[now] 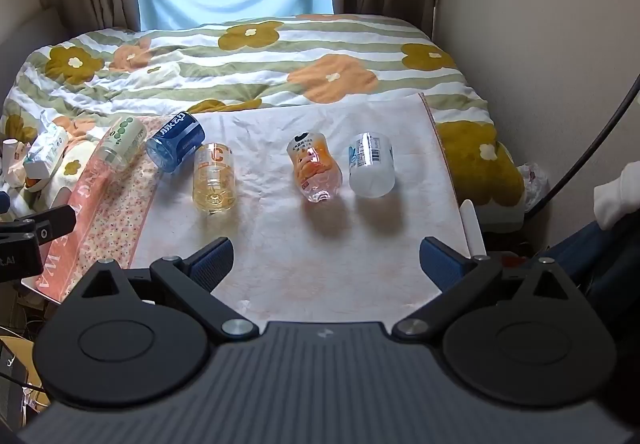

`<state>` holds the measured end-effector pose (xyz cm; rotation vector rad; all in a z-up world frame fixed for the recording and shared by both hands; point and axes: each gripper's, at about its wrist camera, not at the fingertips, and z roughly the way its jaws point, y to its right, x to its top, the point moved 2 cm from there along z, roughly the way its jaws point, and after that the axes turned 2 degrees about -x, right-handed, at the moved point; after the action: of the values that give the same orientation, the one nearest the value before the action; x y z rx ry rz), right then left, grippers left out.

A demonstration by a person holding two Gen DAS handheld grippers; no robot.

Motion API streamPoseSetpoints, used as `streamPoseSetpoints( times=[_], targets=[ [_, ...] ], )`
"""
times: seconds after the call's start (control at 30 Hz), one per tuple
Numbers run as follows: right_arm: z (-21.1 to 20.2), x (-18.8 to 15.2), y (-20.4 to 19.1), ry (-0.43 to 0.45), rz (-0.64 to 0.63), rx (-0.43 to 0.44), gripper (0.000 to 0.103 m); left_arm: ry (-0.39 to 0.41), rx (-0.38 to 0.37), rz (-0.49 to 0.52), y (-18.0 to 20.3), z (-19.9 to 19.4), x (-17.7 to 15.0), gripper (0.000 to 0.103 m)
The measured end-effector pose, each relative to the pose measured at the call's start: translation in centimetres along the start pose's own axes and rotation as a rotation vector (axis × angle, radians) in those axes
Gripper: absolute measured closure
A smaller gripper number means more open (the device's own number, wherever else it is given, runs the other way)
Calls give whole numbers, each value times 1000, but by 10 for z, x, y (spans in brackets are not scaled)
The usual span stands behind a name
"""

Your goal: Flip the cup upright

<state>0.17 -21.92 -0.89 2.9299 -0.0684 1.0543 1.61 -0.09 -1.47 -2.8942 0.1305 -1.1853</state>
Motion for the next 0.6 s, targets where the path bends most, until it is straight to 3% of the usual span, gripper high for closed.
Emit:
streamPoseSetpoints(
  times=[0.6],
  targets=[
    [1,0,-2,5,2,1,0,22,1,7,-2,-1,0,0]
  ],
)
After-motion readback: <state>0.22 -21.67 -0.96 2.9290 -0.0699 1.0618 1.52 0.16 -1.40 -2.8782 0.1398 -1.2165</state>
